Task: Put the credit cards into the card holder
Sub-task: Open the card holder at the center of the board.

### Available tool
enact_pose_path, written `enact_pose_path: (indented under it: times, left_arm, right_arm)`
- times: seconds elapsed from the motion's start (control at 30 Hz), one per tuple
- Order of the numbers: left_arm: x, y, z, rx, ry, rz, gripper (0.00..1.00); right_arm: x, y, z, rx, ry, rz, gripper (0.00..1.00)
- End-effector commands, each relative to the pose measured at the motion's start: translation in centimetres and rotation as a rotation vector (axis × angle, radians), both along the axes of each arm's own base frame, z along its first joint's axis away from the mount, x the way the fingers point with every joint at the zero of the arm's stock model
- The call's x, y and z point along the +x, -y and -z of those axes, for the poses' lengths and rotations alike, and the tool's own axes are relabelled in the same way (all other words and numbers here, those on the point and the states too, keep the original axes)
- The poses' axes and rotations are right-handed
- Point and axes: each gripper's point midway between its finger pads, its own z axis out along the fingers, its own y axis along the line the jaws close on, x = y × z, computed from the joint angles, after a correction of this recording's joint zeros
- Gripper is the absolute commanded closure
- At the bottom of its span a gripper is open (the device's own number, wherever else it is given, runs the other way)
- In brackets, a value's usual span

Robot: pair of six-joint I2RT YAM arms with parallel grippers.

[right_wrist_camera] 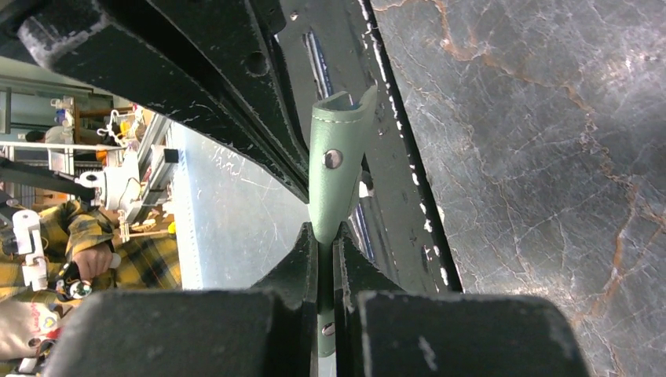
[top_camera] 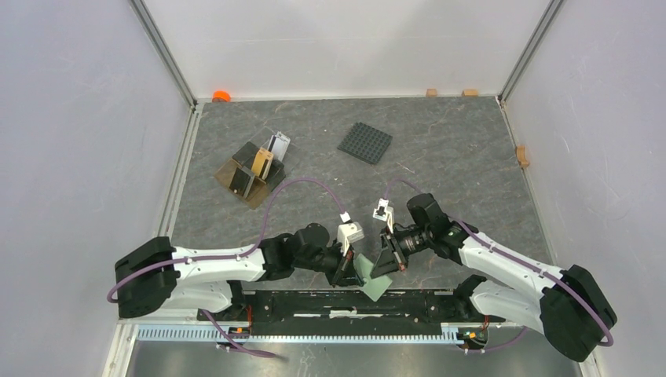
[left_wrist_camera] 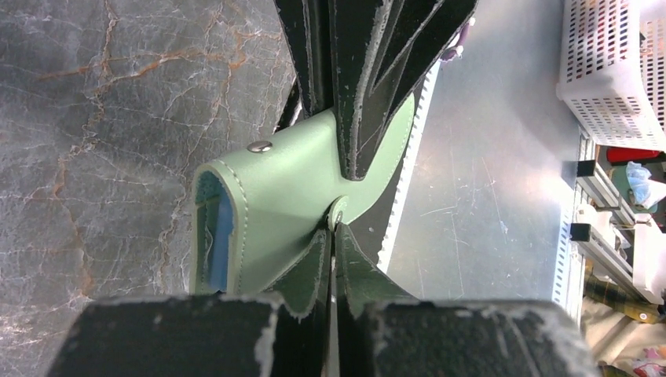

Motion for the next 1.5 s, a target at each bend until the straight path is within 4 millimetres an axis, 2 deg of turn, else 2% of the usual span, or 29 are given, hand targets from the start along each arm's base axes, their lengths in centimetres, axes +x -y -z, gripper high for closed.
enact_pose_path:
  times: [0.0,0.3,0.67,0.83,0.87,1.03,1.07,1.13,1.23,1.4,1.47]
  left_arm:
    - [-0.1,2.8,-5.9,-0.243,0.036,0.037,0.98]
    - [-0.6,2.0,-5.1,-0.23,0.028,0.052,0.98]
    - [-1.3,1.8,-4.3,-0.23,0.009,0.084,0.98]
    - [-0.4,1.3,-4.4,-0.212,0.035,0.028,0.98]
    - [0.0,1.0,-4.5,-0.21,0.048,-0.004,0.95]
    - [4.3,-1.0,-5.3,-0.162,0.098,-0.3,0.43]
    - [5.1,-1.5,-5.4,-0.148,0.096,-0.36,0.41]
    - [6.3,-2.1,-5.5,-0.135,0.068,-0.464,0.3]
    - [7.1,-2.0,-4.6,-0.111,-0.011,-0.553,0.18]
    - [8.1,-2.5,-1.4,-0.02,-0.088,-0.626,0.11]
    - [8.4,-2.6,-1.1,-0.04,-0.126,-0.631,0.1]
  right_arm:
    - [3.3,-1.4,-0.4,0.013,0.132,0.098,1.0]
    - [6.6,-0.8,1.6,-0.117,0.16,0.289,1.0]
    - [7.5,-1.2,0.8,-0.071,0.147,0.369,1.0]
    - [8.7,-0.3,1.1,-0.122,0.202,0.426,1.0]
    - [9.1,0.0,1.1,-0.138,0.225,0.45,1.0]
    - [12.2,2.5,0.3,-0.231,0.389,0.604,1.0]
    - [12.5,2.8,-0.1,-0.227,0.413,0.626,1.0]
    - [13.1,3.2,-0.8,-0.218,0.447,0.665,1.0]
    - [13.3,3.0,-2.1,-0.171,0.471,0.678,1.0]
    - [12.6,2.1,-4.7,-0.071,0.477,0.651,1.0]
    - [12.0,1.6,-5.5,-0.036,0.472,0.621,1.0]
